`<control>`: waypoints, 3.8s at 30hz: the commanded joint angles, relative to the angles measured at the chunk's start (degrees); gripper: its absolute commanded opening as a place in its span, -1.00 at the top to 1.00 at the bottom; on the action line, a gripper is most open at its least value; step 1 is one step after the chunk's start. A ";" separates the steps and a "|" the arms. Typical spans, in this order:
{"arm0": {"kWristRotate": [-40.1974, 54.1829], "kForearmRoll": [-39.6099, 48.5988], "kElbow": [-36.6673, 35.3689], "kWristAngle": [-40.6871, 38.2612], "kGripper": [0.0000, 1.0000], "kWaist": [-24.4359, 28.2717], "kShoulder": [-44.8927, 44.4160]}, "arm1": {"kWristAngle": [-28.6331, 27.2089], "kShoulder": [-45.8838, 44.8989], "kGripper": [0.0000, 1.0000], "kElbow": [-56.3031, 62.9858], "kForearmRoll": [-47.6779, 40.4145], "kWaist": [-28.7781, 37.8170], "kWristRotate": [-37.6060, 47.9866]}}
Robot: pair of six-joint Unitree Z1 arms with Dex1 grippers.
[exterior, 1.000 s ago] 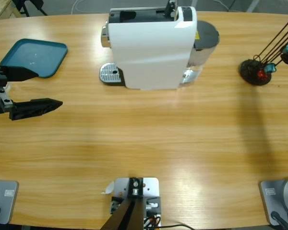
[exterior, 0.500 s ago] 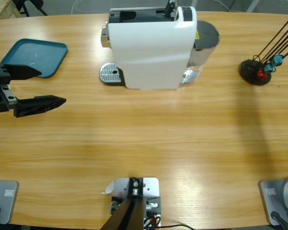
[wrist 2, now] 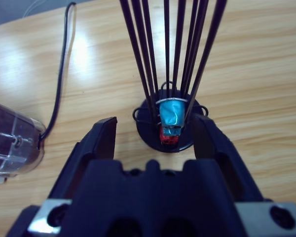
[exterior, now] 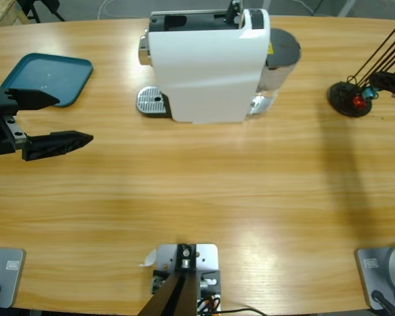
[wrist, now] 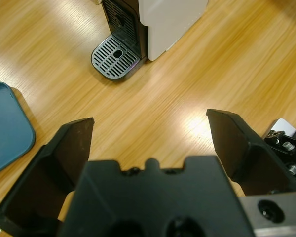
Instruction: Pour coffee
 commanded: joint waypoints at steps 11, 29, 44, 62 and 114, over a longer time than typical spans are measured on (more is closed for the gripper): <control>-0.85 -0.52 2.90 -0.54 -0.99 -0.59 1.18 | -2.47 8.03 0.40 1.58 -3.88 0.45 -0.31; -1.11 -0.52 3.27 -0.56 -0.99 -0.61 0.69 | -3.86 9.00 0.81 1.25 -5.18 -0.52 -0.77; -1.90 -0.52 5.12 -0.47 -0.99 -0.61 -1.61 | -3.65 8.61 1.00 1.58 -5.84 -0.52 -1.91; -1.81 -1.66 5.12 -0.67 -0.99 -0.59 -0.24 | -5.99 -3.06 1.00 -1.37 0.89 0.11 -3.48; 6.19 17.59 -2.09 -2.76 -1.00 -1.95 -9.38 | 4.61 20.95 1.00 -52.29 30.19 49.22 -37.33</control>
